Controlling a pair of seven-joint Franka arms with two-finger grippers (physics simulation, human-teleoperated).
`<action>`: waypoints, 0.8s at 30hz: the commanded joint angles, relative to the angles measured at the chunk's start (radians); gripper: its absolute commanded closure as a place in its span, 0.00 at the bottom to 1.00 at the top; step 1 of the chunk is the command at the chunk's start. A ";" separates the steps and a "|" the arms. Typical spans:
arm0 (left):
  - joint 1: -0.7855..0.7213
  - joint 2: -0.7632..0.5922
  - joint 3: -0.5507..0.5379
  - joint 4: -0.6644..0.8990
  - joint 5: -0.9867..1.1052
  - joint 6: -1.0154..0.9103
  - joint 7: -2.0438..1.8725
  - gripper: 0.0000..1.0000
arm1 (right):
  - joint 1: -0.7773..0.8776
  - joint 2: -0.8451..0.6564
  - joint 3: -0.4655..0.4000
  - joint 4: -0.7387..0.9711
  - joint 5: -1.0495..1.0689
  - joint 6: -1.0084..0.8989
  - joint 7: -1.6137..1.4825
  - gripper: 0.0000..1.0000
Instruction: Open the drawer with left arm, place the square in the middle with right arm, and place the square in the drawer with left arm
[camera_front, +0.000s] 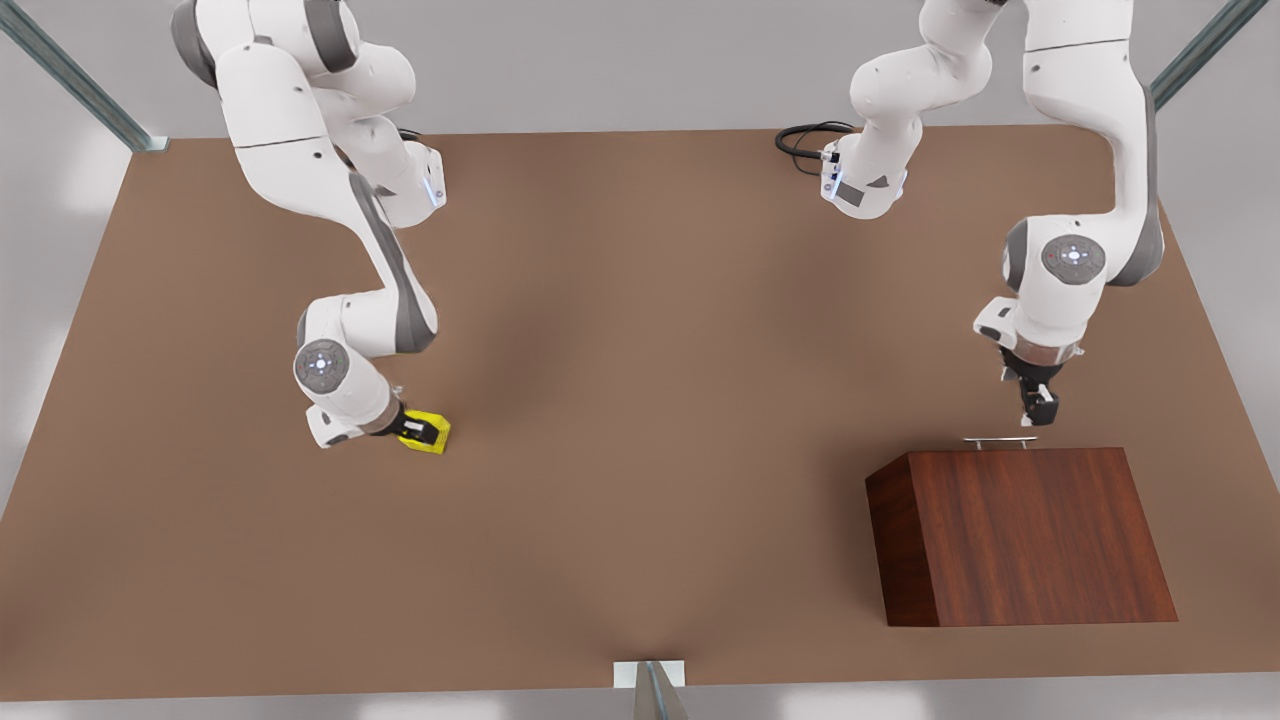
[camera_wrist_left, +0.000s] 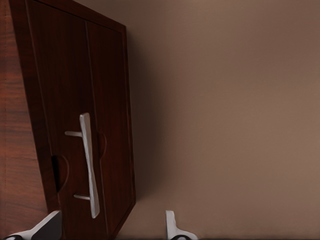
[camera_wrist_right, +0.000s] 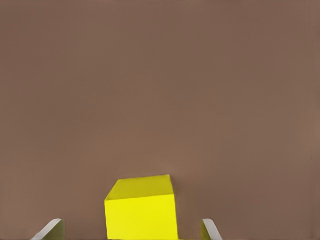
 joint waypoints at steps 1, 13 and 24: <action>-0.009 0.004 0.000 0.000 0.029 0.002 -0.001 0.00 | 0.000 0.001 0.000 0.001 0.000 0.002 0.001 0.00; -0.008 0.073 0.001 -0.015 0.080 0.113 -0.022 0.00 | 0.001 0.041 0.049 0.007 0.000 0.003 -0.005 0.00; -0.008 0.090 0.005 -0.008 0.118 0.116 -0.048 0.00 | -0.022 0.073 0.049 -0.007 0.002 0.006 -0.003 0.00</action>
